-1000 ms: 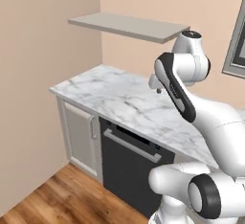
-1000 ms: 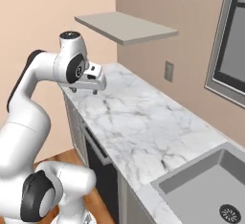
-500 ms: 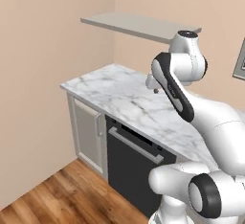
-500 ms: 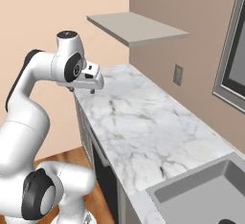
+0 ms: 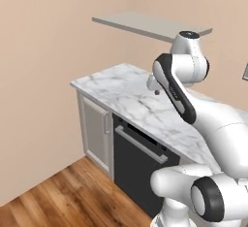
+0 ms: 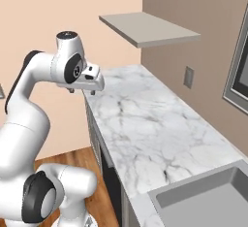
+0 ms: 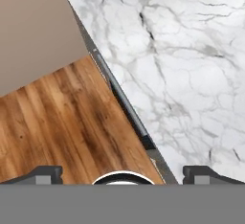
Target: Open the dishwasher door and pull out the top rack.
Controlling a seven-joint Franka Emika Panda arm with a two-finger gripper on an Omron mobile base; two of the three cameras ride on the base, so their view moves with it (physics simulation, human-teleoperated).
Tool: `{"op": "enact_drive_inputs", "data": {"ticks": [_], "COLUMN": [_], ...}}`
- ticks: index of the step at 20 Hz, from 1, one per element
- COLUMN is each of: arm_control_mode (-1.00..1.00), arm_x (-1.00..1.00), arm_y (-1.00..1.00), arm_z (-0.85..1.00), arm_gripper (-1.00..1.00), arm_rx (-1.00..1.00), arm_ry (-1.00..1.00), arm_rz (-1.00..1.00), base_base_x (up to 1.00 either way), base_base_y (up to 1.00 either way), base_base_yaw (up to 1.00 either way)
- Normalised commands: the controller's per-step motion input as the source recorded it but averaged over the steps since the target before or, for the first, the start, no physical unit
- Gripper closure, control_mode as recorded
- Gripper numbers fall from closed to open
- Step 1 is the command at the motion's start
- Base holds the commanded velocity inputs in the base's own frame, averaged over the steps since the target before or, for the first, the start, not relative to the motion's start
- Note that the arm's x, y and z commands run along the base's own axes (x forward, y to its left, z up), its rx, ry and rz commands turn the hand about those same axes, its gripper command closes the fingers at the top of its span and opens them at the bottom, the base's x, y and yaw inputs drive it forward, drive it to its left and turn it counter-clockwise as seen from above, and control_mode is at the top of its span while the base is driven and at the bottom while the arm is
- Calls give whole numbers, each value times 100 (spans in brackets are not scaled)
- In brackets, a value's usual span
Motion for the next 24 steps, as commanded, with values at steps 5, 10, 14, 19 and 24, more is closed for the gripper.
{"op": "enact_drive_inputs", "data": {"ticks": [5, 10, 14, 19, 24], "arm_control_mode": [-100, -100, -100, -100, -100], "arm_x": [0, -7, -9, -3, 0], "arm_y": [0, 43, 68, 34, 0], "arm_z": [-14, -96, -100, -96, -81], "arm_gripper": [-100, -100, -100, -100, -100], "arm_rx": [-1, -34, -42, -30, -15], "arm_ry": [0, 0, -1, -7, -6], "arm_rz": [1, 17, 19, 19, 20], "base_base_x": [0, 0, 0, 0, 0], "base_base_y": [-6, 0, 0, 0, 0], "base_base_yaw": [3, 0, 0, 0, 0]}}
